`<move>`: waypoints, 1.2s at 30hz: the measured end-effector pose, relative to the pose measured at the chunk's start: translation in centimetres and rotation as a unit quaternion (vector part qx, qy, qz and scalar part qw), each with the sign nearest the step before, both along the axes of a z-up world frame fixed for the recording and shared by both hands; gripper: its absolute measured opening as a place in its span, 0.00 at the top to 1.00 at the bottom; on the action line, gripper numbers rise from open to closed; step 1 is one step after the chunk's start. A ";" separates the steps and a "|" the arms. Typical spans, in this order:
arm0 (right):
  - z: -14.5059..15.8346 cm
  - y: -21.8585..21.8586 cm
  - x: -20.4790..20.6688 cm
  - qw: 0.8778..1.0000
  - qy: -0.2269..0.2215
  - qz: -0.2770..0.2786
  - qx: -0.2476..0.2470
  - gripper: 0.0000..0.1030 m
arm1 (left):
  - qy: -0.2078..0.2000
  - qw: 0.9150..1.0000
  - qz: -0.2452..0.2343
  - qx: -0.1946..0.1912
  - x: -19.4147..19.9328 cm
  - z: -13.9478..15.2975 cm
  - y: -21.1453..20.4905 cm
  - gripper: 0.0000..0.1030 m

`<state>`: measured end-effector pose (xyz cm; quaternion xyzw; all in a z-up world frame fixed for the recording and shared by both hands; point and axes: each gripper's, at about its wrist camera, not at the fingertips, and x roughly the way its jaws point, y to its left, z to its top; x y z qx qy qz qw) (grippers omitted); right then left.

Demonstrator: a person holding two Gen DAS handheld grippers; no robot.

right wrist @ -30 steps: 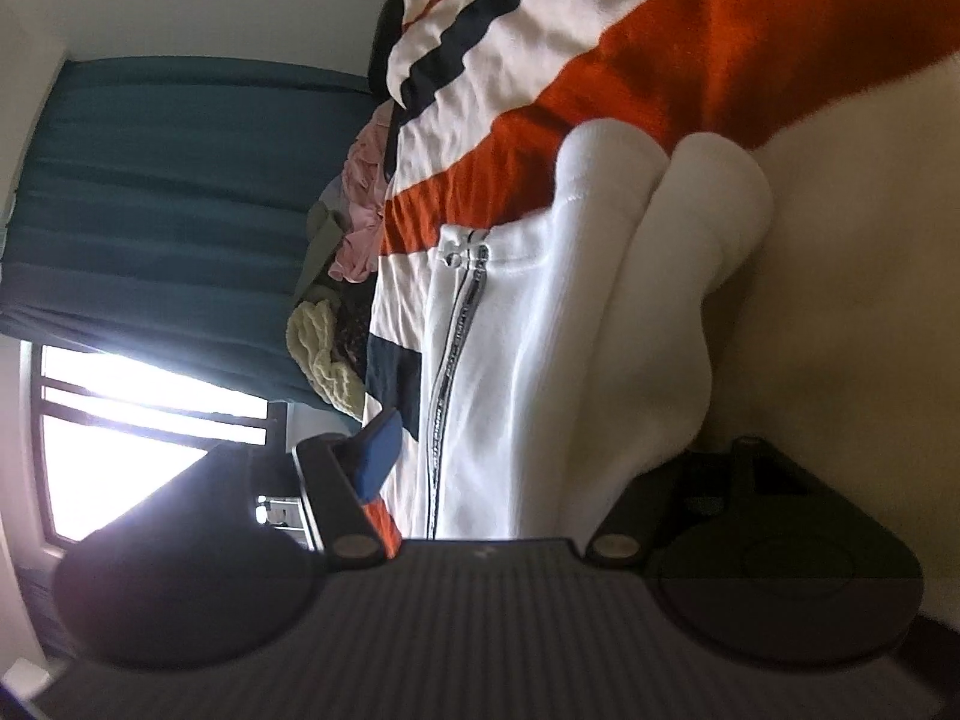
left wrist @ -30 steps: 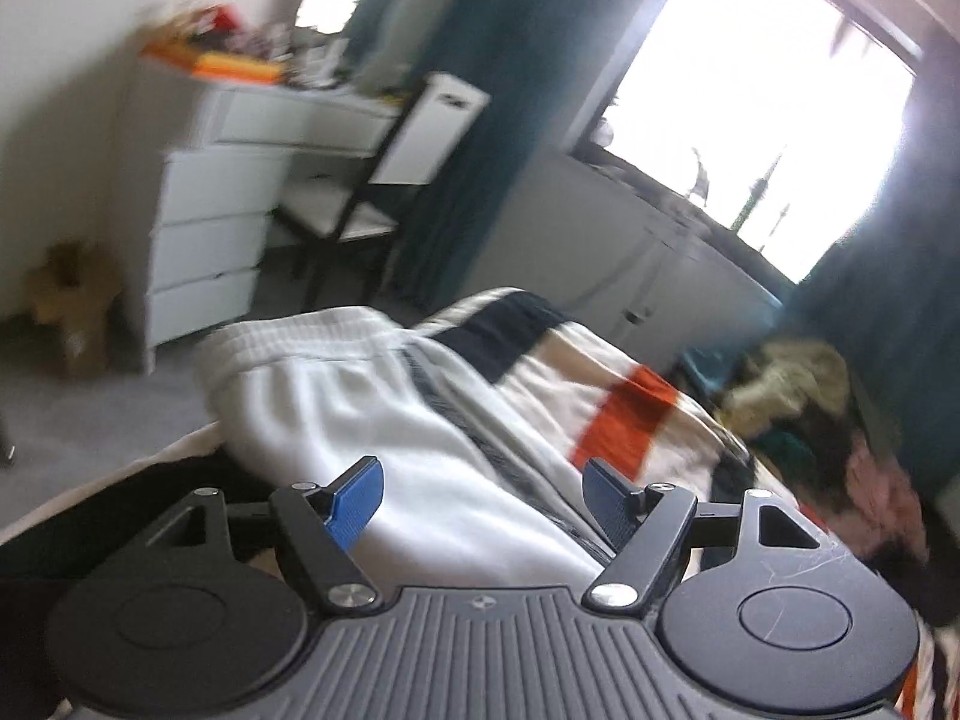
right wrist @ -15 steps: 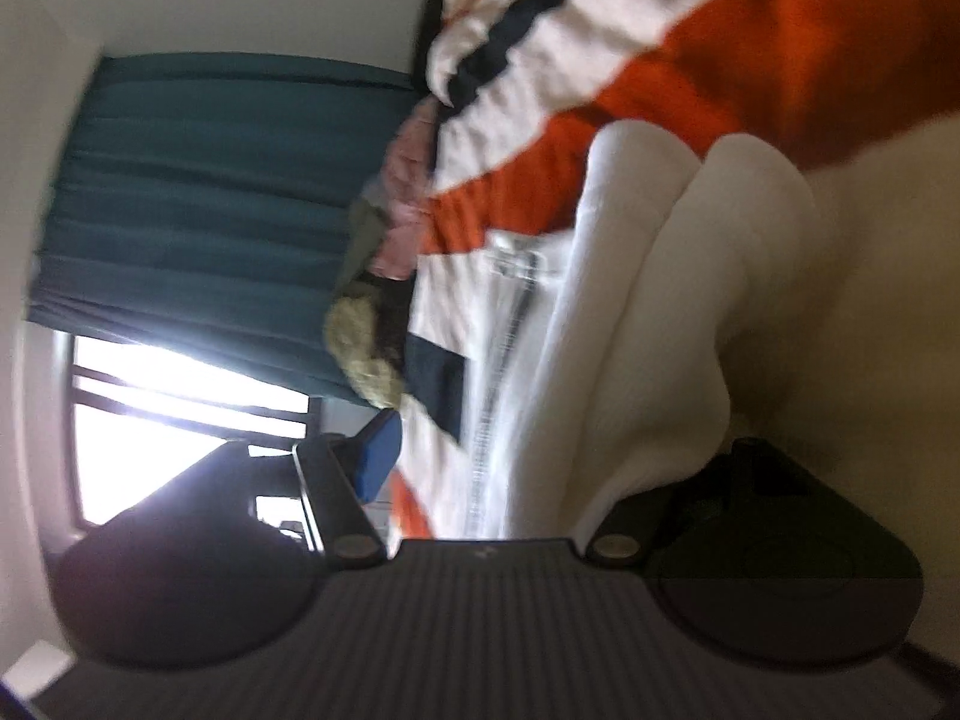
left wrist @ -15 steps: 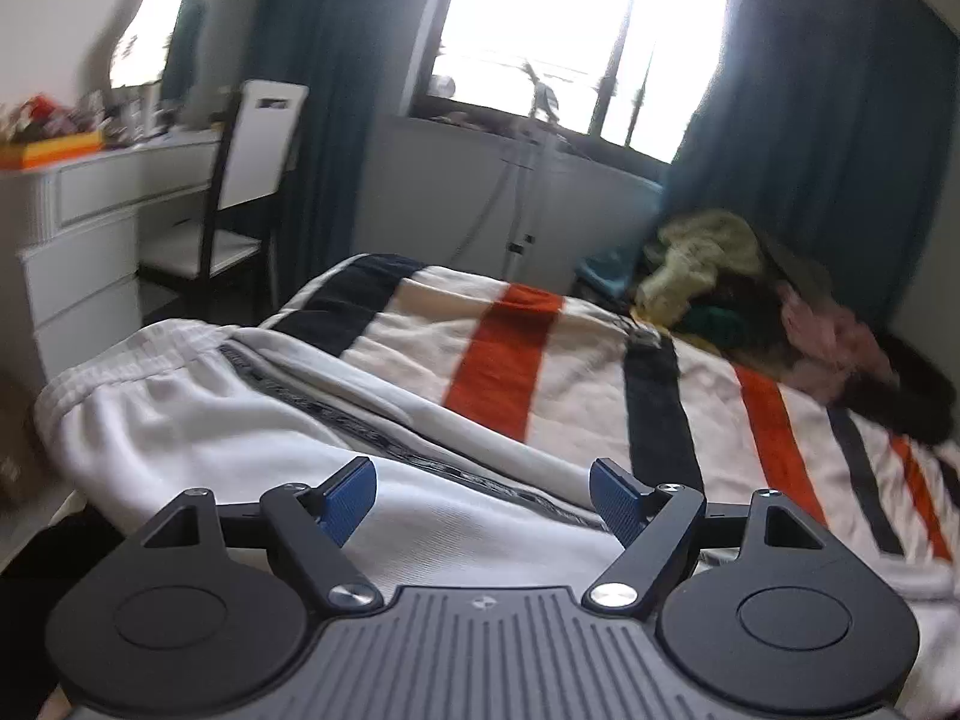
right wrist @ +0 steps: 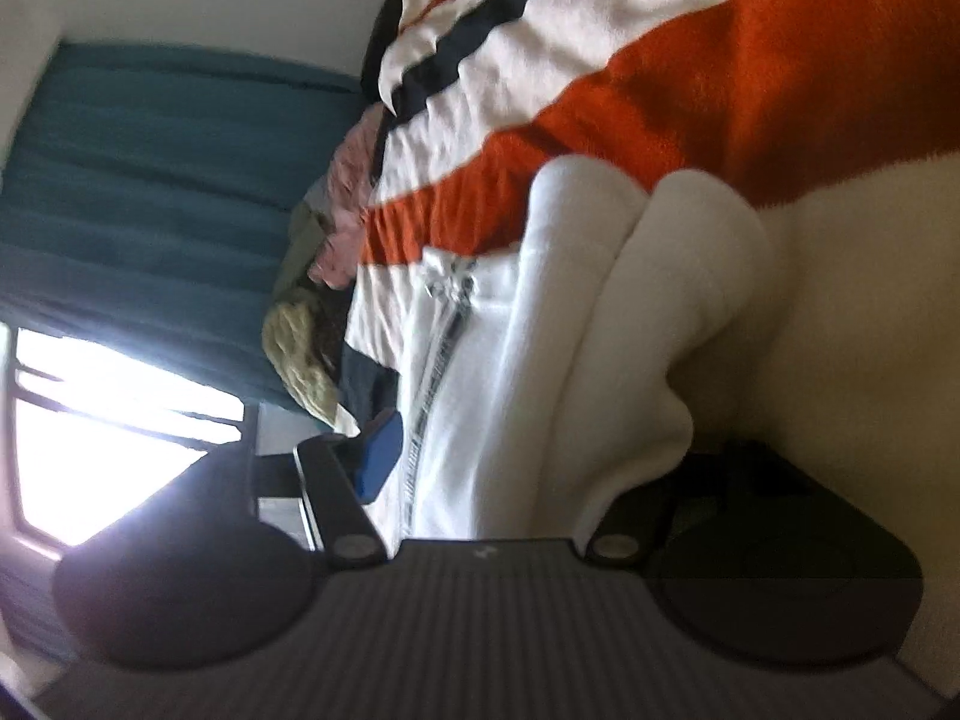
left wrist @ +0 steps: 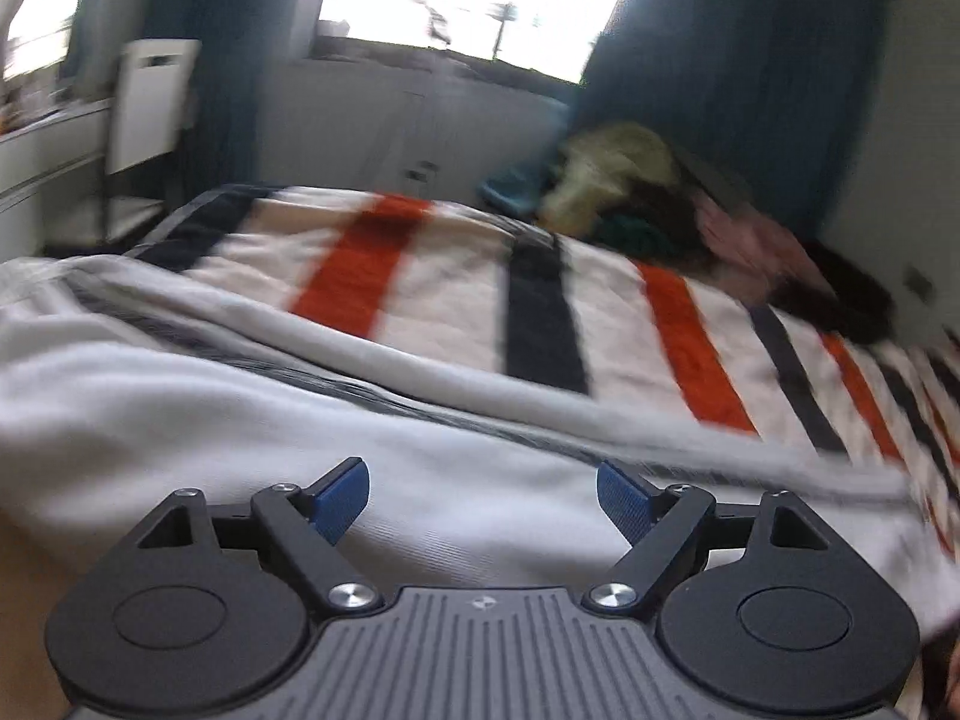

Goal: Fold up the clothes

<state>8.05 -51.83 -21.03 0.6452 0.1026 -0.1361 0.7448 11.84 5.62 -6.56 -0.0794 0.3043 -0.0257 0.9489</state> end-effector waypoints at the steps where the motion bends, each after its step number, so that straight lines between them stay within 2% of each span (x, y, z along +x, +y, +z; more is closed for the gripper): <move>1: 0.0 -0.1 -0.3 1.000 -0.009 -0.007 0.004 0.35 | 0.005 1.000 -0.007 0.016 0.2 -0.6 -0.8 0.17; 4: -0.1 -0.7 -0.4 0.999 -0.032 -0.013 0.018 0.34 | 0.021 0.997 -0.030 0.065 0.8 -2.6 -3.3 0.15; 8: -0.4 -1.1 -0.1 0.999 -0.025 -0.013 0.031 0.34 | 0.047 0.988 -0.051 0.136 1.5 -5.4 -6.3 0.09; 10: -0.9 -1.2 -0.3 0.999 -0.018 -0.025 0.041 0.35 | 0.046 0.985 -0.050 0.158 1.4 -6.4 -7.1 0.07; 12: -1.0 -1.2 -0.4 0.999 -0.005 -0.036 0.039 0.40 | 0.044 0.985 -0.044 0.161 1.3 -6.8 -7.3 0.07; 14: -1.0 -1.1 -0.3 0.999 0.009 -0.037 0.029 0.54 | 0.048 0.986 -0.040 0.157 1.4 -7.0 -7.3 0.07; 15: -0.8 -1.1 -0.1 0.999 0.024 -0.033 0.016 0.68 | 0.047 0.985 -0.040 0.159 1.2 -6.8 -7.3 0.06; 16: -0.5 -1.1 0.1 0.999 0.040 -0.029 0.001 0.79 | 0.046 0.985 -0.041 0.162 1.1 -6.8 -7.3 0.06; 19: 0.5 -0.7 0.4 0.997 0.059 -0.023 -0.040 0.84 | 0.049 0.985 -0.038 0.162 1.2 -6.6 -7.3 0.06; 24: 4.7 1.5 0.1 0.991 0.025 -0.026 -0.132 0.88 | 0.063 0.987 -0.035 0.144 1.6 -5.5 -6.9 0.06; 27: 7.9 3.7 0.2 0.977 0.011 -0.011 -0.215 0.88 | 0.068 0.987 -0.037 0.139 1.7 -5.4 -6.6 0.06; 30: 10.9 6.2 0.5 0.953 0.001 0.007 -0.303 0.88 | 0.072 0.987 -0.036 0.138 1.7 -5.0 -6.5 0.06; 33: 13.2 9.5 0.2 0.924 -0.009 0.013 -0.382 0.88 | 0.074 0.991 -0.025 0.106 1.8 -4.0 -5.3 0.06; 36: 14.9 13.1 -0.4 0.887 -0.021 0.026 -0.460 0.88 | 0.074 0.995 -0.004 0.066 1.8 -2.7 -3.5 0.06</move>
